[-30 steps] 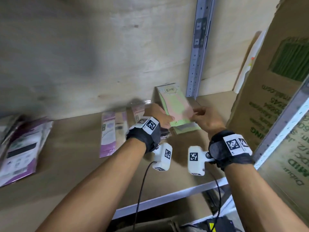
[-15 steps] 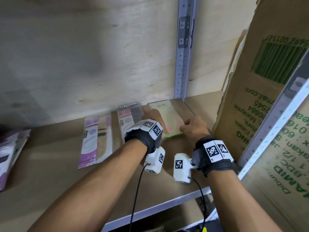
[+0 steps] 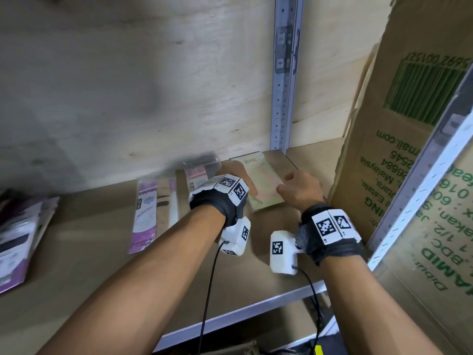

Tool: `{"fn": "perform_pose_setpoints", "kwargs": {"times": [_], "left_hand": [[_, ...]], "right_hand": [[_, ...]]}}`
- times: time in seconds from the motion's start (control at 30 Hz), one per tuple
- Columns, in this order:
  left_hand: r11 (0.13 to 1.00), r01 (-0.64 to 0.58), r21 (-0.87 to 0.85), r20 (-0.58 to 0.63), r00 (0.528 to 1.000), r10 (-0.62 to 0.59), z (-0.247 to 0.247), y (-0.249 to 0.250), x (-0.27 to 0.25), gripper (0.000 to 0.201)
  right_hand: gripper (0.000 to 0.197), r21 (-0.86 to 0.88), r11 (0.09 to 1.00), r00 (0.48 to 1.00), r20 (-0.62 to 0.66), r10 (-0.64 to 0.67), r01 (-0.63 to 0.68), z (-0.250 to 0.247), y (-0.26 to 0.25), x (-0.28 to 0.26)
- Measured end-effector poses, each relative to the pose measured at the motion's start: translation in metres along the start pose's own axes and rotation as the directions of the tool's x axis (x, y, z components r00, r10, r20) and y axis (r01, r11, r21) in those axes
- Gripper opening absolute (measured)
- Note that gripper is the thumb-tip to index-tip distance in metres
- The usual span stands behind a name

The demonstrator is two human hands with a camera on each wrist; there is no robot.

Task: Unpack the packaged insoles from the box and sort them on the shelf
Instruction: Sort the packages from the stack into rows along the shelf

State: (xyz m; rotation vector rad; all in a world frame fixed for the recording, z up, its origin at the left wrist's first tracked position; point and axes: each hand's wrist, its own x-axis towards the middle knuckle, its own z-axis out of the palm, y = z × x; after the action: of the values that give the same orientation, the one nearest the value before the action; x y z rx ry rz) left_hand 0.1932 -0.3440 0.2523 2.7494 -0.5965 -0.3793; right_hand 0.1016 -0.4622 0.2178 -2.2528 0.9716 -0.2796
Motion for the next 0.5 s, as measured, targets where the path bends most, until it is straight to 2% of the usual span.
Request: {"fn": "perform_pose_setpoints", "kwargs": {"times": [0.07,0.17,0.23,0.3,0.37,0.5], "left_hand": [[1.000,-0.014,-0.023,-0.057,0.998,0.012,-0.018,-0.009,-0.008,0.030],[0.978,-0.046,-0.202,-0.131,0.991,0.019,-0.044,-0.041,-0.025,0.023],[0.939,-0.040,-0.343,-0.164,0.986,-0.018,-0.055,-0.071,-0.043,0.019],[0.857,-0.043,-0.514,-0.181,0.982,-0.060,-0.061,-0.107,-0.063,0.013],[0.796,-0.024,-0.605,-0.184,0.977,-0.110,-0.061,-0.147,-0.081,0.017],[0.789,0.065,-0.611,-0.197,0.953,-0.231,-0.057,-0.228,-0.113,0.010]], "right_hand": [[0.029,0.083,0.995,0.998,-0.034,-0.056,0.059,-0.003,-0.009,-0.001],[0.006,0.292,0.946,0.989,0.006,-0.150,0.142,-0.003,-0.024,-0.011],[0.005,0.405,0.899,0.978,0.051,-0.202,0.165,0.004,-0.038,-0.024],[0.007,0.423,0.883,0.964,0.070,-0.258,0.205,0.016,-0.054,-0.039],[0.007,0.408,0.875,0.943,0.087,-0.322,0.261,0.029,-0.071,-0.057],[0.010,0.393,0.851,0.880,0.175,-0.441,0.349,0.055,-0.100,-0.098]]}}
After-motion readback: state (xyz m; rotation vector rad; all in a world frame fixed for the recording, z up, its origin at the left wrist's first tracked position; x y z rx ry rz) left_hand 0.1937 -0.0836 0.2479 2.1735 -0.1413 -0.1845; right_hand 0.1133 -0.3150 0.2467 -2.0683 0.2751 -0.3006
